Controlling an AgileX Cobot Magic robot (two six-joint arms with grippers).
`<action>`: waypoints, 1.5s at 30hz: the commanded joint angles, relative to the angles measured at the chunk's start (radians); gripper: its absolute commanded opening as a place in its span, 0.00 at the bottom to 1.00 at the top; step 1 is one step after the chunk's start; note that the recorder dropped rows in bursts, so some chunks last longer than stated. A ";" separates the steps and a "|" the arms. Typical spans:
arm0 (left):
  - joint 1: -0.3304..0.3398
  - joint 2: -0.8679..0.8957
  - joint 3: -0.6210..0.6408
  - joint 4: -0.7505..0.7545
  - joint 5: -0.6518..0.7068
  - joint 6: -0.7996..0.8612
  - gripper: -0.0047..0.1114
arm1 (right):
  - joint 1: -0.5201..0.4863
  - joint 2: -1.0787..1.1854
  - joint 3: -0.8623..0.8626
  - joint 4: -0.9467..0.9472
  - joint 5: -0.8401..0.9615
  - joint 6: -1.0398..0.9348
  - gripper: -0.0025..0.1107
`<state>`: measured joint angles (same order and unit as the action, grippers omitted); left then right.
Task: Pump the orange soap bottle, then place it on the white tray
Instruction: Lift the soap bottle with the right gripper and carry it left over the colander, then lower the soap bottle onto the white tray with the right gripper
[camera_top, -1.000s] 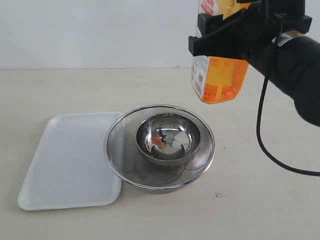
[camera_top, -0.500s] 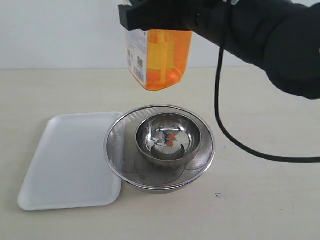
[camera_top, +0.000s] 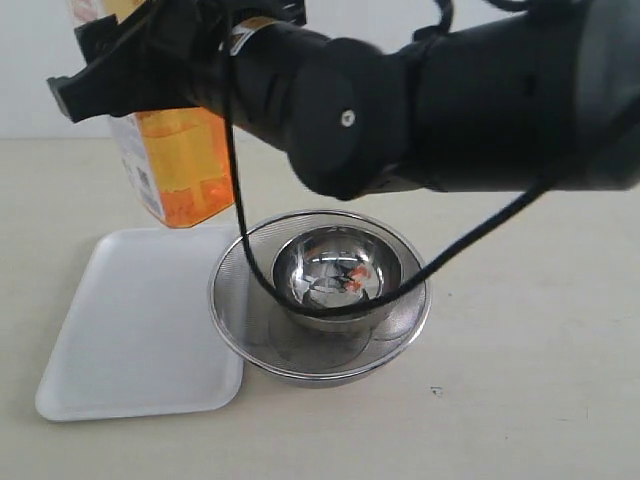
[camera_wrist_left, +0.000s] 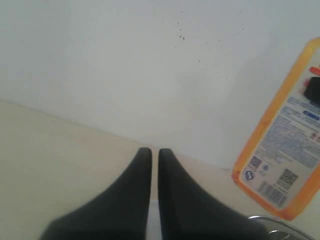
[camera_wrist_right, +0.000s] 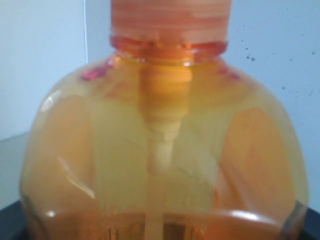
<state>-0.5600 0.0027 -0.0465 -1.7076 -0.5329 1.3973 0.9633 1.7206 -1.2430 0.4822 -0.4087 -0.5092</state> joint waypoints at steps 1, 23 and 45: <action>-0.008 -0.003 0.005 0.007 0.008 -0.006 0.08 | 0.015 0.058 -0.088 -0.024 -0.079 0.021 0.02; -0.008 -0.003 0.005 0.015 0.014 -0.006 0.08 | 0.024 0.351 -0.109 -0.236 -0.244 0.357 0.02; -0.008 -0.003 0.005 0.017 0.029 -0.006 0.08 | 0.036 0.423 -0.107 -0.258 -0.212 0.371 0.40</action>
<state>-0.5600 0.0027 -0.0465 -1.7002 -0.5145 1.3973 0.9983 2.1547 -1.3356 0.2320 -0.5904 -0.1402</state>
